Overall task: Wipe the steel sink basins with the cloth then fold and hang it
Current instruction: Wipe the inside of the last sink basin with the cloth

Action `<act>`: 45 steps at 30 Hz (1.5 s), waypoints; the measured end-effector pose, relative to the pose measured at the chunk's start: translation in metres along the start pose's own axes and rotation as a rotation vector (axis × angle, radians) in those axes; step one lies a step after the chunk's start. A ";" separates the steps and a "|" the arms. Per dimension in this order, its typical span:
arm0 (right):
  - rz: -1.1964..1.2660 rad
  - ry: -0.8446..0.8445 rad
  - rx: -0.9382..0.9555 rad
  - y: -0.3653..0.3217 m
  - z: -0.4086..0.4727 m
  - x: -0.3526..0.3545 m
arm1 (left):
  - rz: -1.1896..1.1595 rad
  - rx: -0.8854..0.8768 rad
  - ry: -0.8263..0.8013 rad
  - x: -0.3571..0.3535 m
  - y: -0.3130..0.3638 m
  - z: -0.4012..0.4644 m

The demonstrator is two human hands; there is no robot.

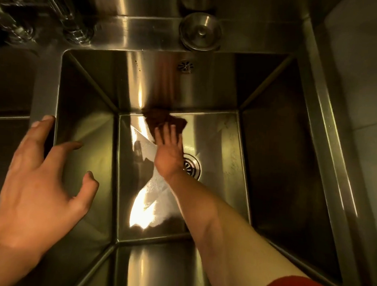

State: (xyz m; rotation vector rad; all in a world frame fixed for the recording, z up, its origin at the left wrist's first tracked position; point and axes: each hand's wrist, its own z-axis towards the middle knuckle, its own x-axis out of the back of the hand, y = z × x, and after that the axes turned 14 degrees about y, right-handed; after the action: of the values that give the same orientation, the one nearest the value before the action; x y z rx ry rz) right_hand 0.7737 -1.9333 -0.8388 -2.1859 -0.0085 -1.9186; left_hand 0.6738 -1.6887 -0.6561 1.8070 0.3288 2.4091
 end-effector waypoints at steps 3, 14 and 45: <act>0.028 -0.135 0.183 -0.038 -0.009 -0.011 | -0.011 -0.024 -0.005 0.011 0.012 0.001; 0.030 -0.141 0.644 -0.043 -0.108 -0.002 | -0.075 0.068 -0.037 0.056 0.070 0.009; 0.017 -0.146 0.599 -0.033 -0.108 -0.016 | -0.121 0.073 -0.068 0.055 0.065 0.010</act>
State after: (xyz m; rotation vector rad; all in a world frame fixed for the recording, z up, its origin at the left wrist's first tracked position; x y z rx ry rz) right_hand 0.6611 -1.9177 -0.8366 -1.8882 -0.5161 -1.4836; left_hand 0.6699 -1.7384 -0.5862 1.8368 0.5102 2.2770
